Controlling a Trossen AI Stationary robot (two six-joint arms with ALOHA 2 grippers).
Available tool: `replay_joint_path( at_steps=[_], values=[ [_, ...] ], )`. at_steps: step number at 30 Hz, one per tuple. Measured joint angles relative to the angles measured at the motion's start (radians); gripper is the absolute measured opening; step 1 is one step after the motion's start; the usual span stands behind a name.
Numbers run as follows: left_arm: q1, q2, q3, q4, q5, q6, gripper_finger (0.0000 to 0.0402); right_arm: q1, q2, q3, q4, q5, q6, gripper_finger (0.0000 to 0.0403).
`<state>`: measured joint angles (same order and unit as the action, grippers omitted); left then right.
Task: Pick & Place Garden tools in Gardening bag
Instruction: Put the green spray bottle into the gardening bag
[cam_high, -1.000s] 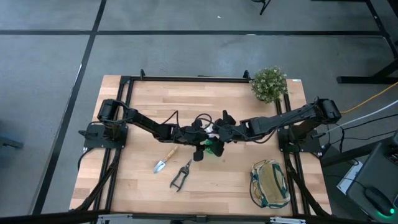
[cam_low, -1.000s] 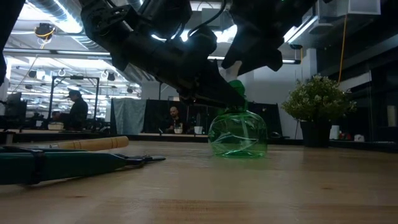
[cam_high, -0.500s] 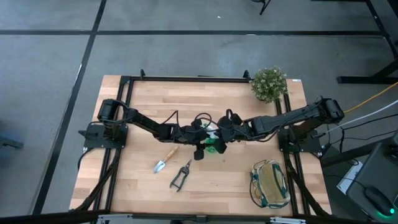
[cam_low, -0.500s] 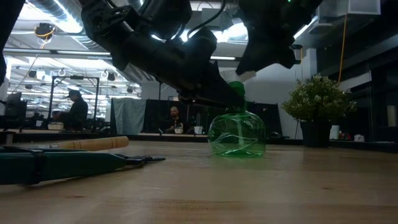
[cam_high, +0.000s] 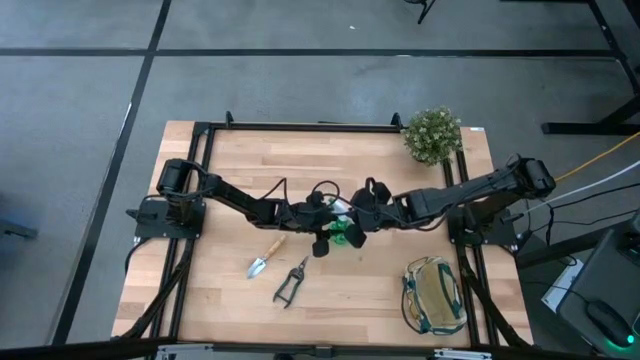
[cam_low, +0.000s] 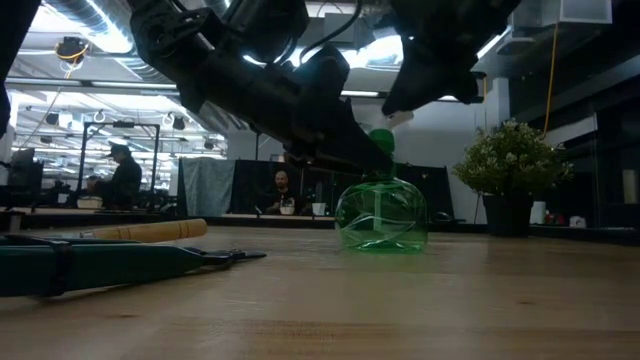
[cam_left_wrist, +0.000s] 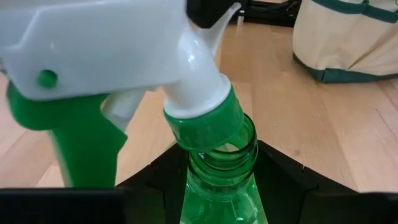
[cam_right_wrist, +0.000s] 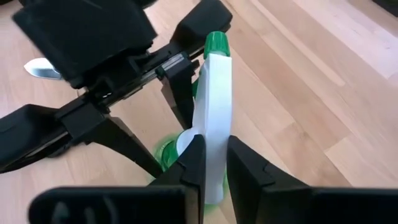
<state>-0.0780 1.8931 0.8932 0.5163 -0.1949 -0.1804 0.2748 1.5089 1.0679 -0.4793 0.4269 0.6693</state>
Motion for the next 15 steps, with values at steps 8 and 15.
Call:
replay_joint_path(
  at_steps=[8, 15],
  values=[
    [0.012, -0.001, 0.0, -0.01, -0.064, -0.033, 0.0158, 0.028, -0.005, 0.005, 0.051, -0.071, 0.046, 0.0039],
    [0.045, -0.005, 0.0, -0.01, -0.059, -0.092, 0.0158, 0.028, -0.003, 0.002, 0.056, -0.074, 0.077, 0.0027]
  ],
)
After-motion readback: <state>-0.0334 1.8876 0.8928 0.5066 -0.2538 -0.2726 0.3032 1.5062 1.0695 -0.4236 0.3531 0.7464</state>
